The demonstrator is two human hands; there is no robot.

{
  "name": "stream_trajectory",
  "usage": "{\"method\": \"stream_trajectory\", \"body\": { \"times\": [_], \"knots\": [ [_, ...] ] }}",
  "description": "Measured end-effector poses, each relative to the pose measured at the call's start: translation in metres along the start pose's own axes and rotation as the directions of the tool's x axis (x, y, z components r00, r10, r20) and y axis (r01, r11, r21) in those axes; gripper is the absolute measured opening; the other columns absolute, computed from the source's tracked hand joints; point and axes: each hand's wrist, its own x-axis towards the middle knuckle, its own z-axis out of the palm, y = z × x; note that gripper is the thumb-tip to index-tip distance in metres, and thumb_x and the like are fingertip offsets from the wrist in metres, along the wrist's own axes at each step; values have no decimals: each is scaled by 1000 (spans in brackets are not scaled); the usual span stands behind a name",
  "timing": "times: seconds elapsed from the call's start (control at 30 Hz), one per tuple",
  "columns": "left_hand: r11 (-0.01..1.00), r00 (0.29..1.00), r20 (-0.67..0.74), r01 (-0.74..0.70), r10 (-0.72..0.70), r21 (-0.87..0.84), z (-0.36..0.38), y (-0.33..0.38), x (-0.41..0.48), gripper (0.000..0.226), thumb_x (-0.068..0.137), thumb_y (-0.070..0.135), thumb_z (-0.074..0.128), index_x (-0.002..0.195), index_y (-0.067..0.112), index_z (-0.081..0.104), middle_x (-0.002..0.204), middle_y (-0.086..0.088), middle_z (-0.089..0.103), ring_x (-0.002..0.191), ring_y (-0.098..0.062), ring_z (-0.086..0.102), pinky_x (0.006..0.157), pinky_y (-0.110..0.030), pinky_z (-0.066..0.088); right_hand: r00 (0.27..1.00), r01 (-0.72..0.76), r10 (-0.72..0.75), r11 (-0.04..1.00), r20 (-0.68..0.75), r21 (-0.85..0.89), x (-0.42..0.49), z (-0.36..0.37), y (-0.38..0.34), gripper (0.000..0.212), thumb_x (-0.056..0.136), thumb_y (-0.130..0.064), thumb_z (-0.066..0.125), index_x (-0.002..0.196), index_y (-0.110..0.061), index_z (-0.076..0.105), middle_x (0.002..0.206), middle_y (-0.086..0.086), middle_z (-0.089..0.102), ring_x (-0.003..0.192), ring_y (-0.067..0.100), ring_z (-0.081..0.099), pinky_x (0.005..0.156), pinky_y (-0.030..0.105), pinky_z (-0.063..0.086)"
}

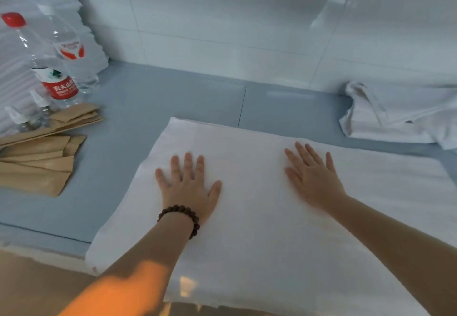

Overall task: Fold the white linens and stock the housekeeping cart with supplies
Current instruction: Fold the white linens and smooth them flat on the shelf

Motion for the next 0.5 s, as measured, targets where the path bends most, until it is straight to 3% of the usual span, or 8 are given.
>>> {"method": "stream_trajectory", "body": {
  "times": [0.13,0.33,0.4,0.5],
  "knots": [
    [992,993,28,118,-117,-42,-5,38,-3,80,87,65,2,151,20,-13,159,-14,-15,144,-39,-16,111,-66,-2,994,68,-69,998,82,19,-40,12,5,58,93,-58,2,148,-44,-6,159,-13,-11,146,12,-13,116,53,-6],
    [967,971,-2,-239,240,-90,7,162,-31,63,94,50,2,152,28,-11,160,-4,-14,145,-30,-18,110,-65,-12,992,126,-127,990,23,60,-25,15,18,51,100,-47,10,149,-44,-5,159,-15,-11,146,10,-13,117,50,-7],
    [963,965,-18,-262,262,-56,12,184,-33,64,92,50,-1,152,27,-11,160,0,-13,146,-26,-17,109,-65,-11,991,132,-133,988,15,80,-19,16,34,50,101,-47,10,149,-44,-2,159,-16,-8,146,9,-10,118,46,-6],
    [974,973,-51,-226,226,-5,18,193,-30,73,83,60,-9,150,33,-12,160,2,-12,146,-27,-15,110,-64,-9,1000,16,-16,996,6,83,-13,18,84,50,100,-48,11,149,-45,0,160,-14,-6,147,10,-7,118,45,-5]
  ]
}}
